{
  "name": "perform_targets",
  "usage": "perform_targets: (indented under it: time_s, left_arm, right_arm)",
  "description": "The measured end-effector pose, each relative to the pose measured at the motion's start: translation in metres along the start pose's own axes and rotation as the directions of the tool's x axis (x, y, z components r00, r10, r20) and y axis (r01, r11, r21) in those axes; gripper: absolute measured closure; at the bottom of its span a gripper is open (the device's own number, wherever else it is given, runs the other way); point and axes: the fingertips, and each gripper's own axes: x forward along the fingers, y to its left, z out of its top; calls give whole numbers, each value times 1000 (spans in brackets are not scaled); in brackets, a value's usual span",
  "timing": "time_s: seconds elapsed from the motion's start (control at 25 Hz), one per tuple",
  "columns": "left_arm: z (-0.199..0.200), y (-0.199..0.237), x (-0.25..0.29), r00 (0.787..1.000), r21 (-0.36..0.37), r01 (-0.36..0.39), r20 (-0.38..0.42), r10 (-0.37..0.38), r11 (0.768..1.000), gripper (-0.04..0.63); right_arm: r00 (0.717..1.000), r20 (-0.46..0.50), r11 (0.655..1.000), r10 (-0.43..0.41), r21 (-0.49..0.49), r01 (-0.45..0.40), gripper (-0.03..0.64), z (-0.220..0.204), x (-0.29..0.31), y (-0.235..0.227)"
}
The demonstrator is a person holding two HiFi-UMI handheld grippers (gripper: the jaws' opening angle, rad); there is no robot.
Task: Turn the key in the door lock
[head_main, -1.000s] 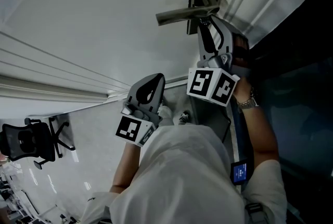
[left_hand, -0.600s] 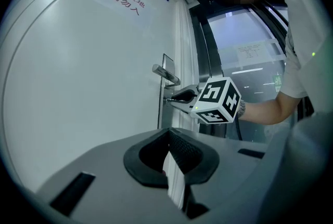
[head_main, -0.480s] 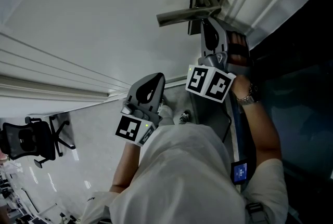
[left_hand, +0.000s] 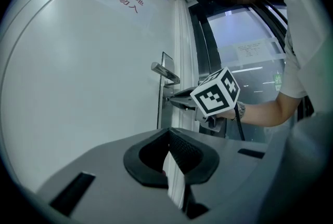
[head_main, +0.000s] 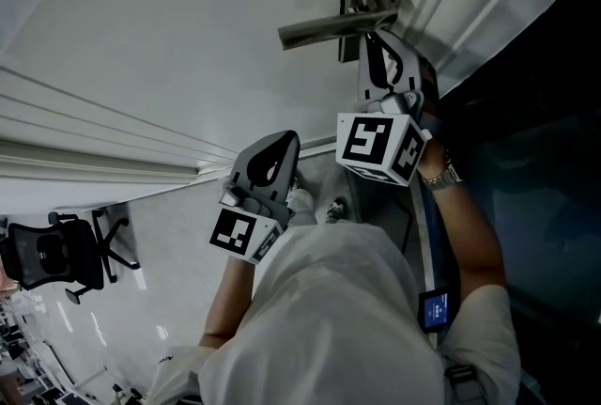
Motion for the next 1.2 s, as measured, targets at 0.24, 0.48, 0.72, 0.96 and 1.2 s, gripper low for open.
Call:
perform_targets:
  time_s: [0.24,0.48,0.72,0.96,1.2]
  left_arm:
    - [2,-1,2,1000,0,0,2,0,1000,591]
    - [0,-2,4,1000,-1,-1,-2,1,1000,591]
    - [-1,-3,6,1000,-3,-2,-5,2,1000,591]
    - [-3,-6,8,1000,-4,0,-7,0,1000,591]
    - [-3,-6,4,1000,-5,-12,-7,12,1000,591]
  right_arm:
    - [997,18,949,70,305,-73,601,2,1,-4]
    - [987,46,796,156,586,-153,600,-1,2,-7]
    - [969,117,429,219,880,-204,600,-7,4,-9]
    - [962,163,215,220,954,-211,600,-11,5,-9]
    - [949,230,-61,214,973,-222,600,-14,4,-9]
